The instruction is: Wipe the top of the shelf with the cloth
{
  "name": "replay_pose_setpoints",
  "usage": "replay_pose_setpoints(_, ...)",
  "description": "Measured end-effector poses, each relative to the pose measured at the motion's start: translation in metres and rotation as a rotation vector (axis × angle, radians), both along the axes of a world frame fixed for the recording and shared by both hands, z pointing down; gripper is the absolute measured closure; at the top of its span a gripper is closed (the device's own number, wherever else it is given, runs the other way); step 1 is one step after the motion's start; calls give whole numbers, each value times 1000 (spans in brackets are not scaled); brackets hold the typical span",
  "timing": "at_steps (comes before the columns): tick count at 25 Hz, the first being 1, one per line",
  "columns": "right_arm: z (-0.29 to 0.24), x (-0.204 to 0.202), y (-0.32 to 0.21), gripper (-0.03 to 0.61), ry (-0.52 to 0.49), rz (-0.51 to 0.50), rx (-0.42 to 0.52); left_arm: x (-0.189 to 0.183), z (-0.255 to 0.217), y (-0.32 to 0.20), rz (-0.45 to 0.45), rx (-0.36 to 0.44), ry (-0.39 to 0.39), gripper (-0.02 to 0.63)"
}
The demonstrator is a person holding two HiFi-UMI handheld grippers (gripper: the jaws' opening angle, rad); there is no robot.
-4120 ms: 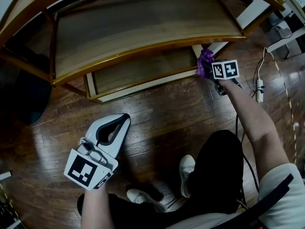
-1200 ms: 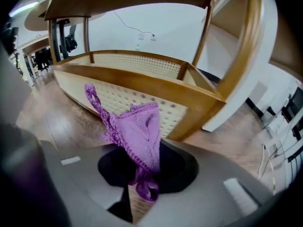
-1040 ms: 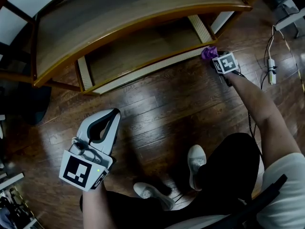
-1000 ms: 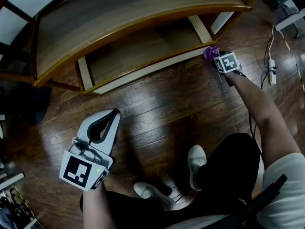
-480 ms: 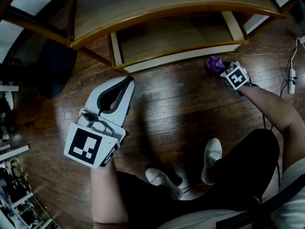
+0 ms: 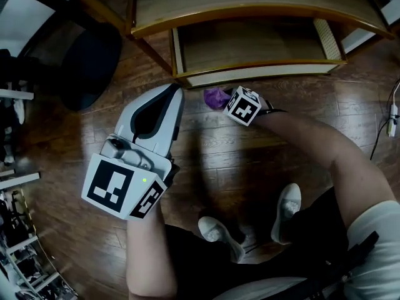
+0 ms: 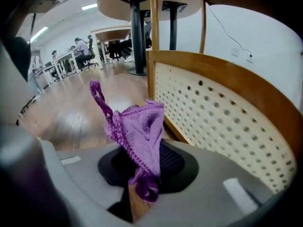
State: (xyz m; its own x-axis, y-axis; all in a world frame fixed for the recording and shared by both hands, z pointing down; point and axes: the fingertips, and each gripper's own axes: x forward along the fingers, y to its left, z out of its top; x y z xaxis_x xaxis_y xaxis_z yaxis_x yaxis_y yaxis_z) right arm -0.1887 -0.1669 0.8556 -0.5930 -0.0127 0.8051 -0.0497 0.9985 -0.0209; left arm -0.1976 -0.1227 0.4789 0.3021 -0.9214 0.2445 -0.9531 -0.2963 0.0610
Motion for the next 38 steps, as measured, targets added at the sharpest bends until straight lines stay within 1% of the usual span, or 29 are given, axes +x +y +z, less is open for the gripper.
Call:
replay_pose_setpoints(3,7,-36,5,480,-20,-16,6,5,8,5,7,-25,15,595)
replay_pose_setpoints(7,12,-76,12,480,-35,-31,12,6,12,7,14,-32,26,595)
replay_pose_setpoints(9,13,-83,7,480,-27,-20,24,8,15,8,27,-39,19,595)
replay_pose_setpoints(11,13,-78,-4,480,-17,-2,39,10,19,8,39,-45,13,595)
replay_pose_setpoints(16,22,-34,-32,480,23,35,66,18,21,-1,57,-43,23,595)
replay_pose_setpoints(20,25,8,-54,480,49,84,85,33,26,-7,98,-49,22,595)
replay_pose_setpoints(24,28,60,-77,480,100,121,95,47,28,-13,133,-47,21,595)
replay_pose_setpoints(30,31,141,-117,480,171,198,126,56,36,-16,161,-59,18,595)
replay_pose_setpoints(38,36,233,-161,480,238,346,123,70,46,-19,199,-77,9,595)
